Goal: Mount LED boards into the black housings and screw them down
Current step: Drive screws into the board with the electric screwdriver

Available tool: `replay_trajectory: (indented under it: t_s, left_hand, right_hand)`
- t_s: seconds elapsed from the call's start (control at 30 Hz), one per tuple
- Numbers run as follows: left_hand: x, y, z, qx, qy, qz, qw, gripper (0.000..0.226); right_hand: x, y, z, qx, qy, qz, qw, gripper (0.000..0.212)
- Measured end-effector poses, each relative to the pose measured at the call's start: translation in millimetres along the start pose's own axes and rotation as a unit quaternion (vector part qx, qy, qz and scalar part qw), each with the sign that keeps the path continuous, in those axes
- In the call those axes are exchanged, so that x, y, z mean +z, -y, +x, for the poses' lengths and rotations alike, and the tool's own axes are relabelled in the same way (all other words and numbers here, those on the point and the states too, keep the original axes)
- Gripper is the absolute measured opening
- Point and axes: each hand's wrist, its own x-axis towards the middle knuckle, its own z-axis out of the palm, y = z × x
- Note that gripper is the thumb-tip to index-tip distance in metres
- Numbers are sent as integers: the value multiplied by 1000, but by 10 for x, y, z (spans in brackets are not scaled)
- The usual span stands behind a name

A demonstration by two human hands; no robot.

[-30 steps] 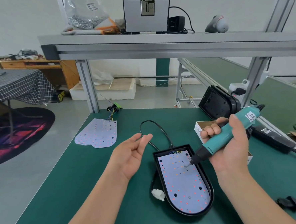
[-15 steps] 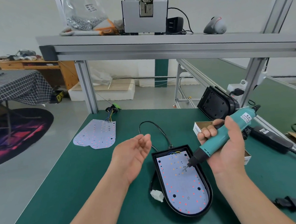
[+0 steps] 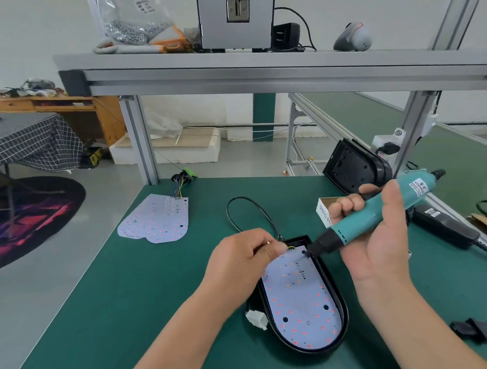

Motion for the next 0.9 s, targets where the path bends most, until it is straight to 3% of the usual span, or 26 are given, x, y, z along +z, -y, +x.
replay_trajectory:
  t_s: [0.13,0.3,0.9]
  left_hand:
    - [66,-44,-30,6,4,81,997,5]
    - [106,-69,-39,40,-20,113,993,12]
    - [150,-99,-54,47,-9,138,989,20]
  right_hand:
    - [33,49,11,-19,13,14,1000,29]
    - [60,9,-23,-35,43,-21,998,18]
    - [59,-87,-78,-28,74,-46,996,18]
